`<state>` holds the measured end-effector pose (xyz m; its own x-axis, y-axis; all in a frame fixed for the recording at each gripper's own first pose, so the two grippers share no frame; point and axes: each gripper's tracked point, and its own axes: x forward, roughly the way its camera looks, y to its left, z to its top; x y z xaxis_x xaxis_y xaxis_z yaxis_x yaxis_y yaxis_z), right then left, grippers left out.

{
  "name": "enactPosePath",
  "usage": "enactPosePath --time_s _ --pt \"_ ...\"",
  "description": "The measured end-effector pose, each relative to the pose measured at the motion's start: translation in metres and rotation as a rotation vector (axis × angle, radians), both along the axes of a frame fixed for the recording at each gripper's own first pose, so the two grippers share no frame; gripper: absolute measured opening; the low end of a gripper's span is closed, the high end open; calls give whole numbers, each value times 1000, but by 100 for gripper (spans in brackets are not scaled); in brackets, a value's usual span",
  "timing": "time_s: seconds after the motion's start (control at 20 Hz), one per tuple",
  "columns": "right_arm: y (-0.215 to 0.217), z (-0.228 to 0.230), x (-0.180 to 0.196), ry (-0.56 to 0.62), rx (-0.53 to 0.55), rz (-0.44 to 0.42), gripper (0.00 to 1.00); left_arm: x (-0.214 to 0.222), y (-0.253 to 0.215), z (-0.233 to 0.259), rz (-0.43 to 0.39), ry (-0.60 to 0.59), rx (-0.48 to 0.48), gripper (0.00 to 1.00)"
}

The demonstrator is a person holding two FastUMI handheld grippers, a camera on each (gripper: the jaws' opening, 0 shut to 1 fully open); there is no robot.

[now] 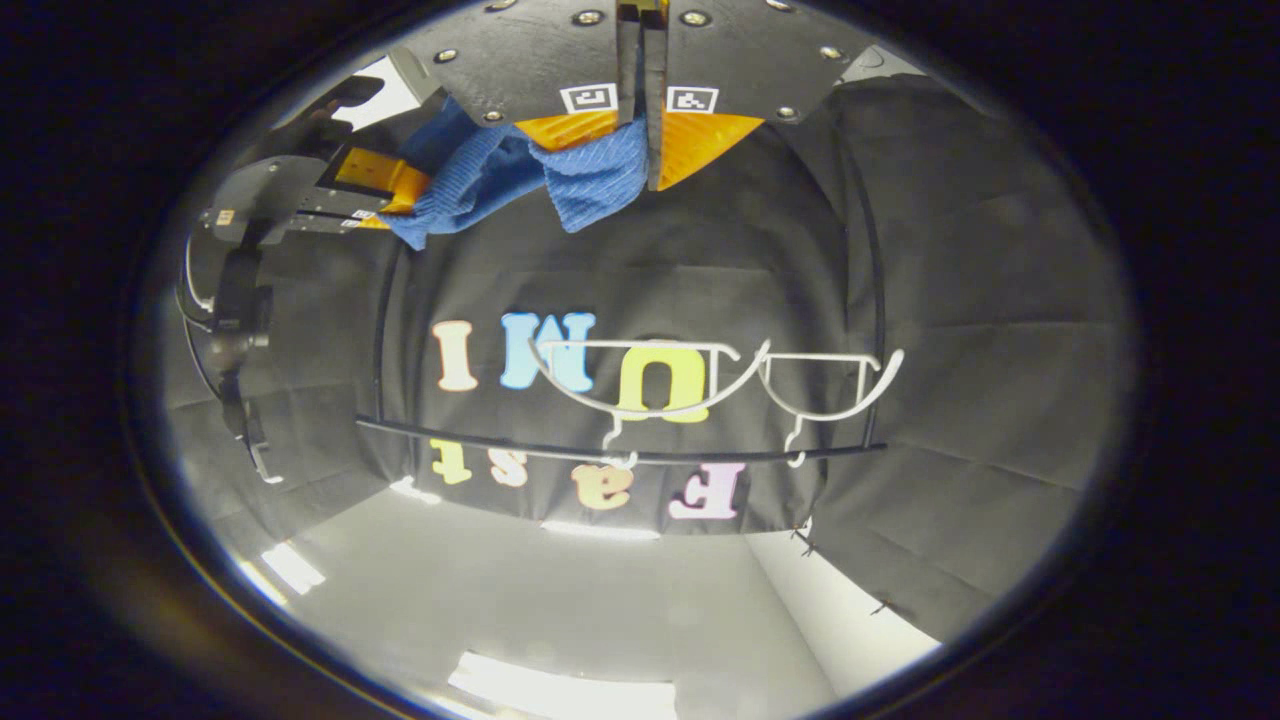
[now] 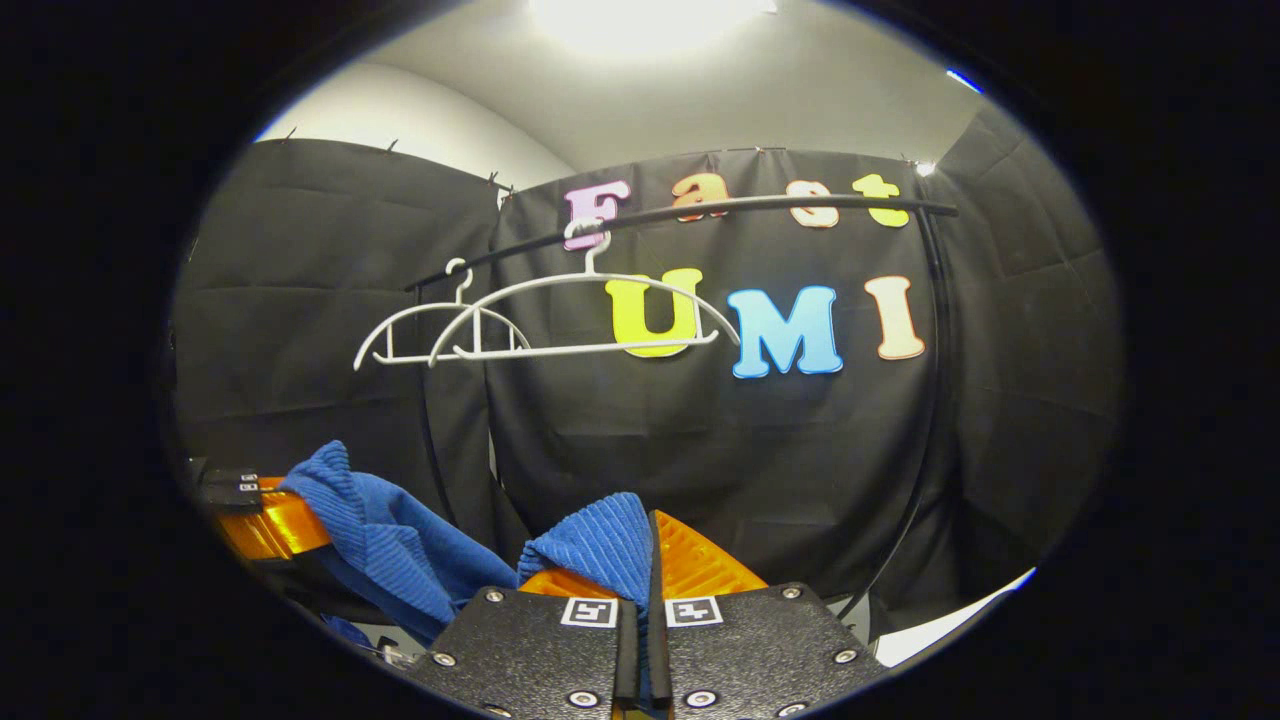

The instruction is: Grasp the clothes on the hanger with both hands and then place them into the laundry hamper below.

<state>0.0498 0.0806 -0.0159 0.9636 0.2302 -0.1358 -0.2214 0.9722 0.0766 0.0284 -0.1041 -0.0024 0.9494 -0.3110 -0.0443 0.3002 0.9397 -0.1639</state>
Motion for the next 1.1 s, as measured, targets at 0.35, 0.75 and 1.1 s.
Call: enactPosePath --time_s 0.35,0.75,1.1 --pt "10 -28 -15 65 36 -4 3 -12 -20 -29 -67 44 -36 5" --pt "10 -149 2 238 29 3 4 11 -35 -150 -65 161 -18 3" --pt "9 -244 -3 377 4 7 4 11 -24 -259 -10 322 -19 3"
